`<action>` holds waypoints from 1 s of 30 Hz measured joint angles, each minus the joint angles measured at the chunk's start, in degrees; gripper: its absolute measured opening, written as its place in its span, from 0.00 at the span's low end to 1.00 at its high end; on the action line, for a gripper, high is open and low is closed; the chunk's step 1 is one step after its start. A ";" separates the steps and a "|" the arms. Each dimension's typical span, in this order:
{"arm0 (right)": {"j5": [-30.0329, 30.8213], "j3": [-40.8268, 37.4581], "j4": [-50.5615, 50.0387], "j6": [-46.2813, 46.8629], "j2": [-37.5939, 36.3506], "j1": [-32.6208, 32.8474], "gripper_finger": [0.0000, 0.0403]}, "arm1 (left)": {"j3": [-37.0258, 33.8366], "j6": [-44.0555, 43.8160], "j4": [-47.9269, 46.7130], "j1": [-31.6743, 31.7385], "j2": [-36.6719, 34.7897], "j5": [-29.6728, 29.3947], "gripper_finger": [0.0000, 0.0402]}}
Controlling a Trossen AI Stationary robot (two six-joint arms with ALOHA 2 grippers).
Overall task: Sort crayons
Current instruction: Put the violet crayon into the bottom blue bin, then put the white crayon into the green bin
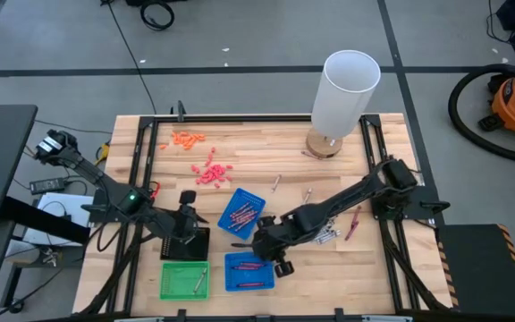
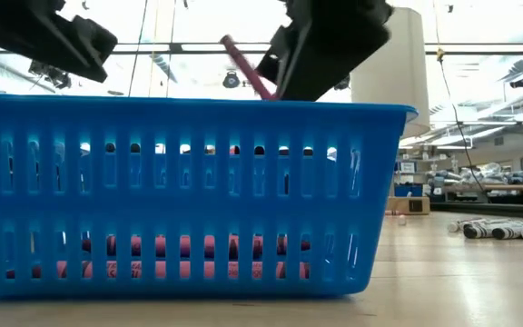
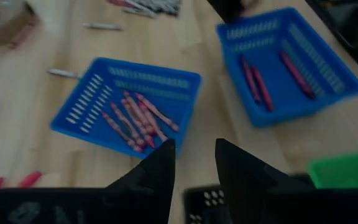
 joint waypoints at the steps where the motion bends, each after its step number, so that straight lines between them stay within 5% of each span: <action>1: 0.10 0.97 -0.14 -0.20 0.91 0.06 0.10 | 0.00 -0.08 0.31 0.66 0.00 -0.48 0.31; 11: -2.94 3.91 -1.34 0.20 3.22 0.17 0.15 | 0.02 -4.38 1.10 12.25 1.01 -0.49 0.31; 20: -3.31 4.32 -4.02 1.34 2.52 0.35 0.24 | 0.07 2.77 8.47 20.14 5.03 6.86 0.42; 30: 13.56 5.36 -21.34 6.69 -2.98 1.25 0.23 | 0.04 3.28 17.05 29.49 11.39 14.26 0.47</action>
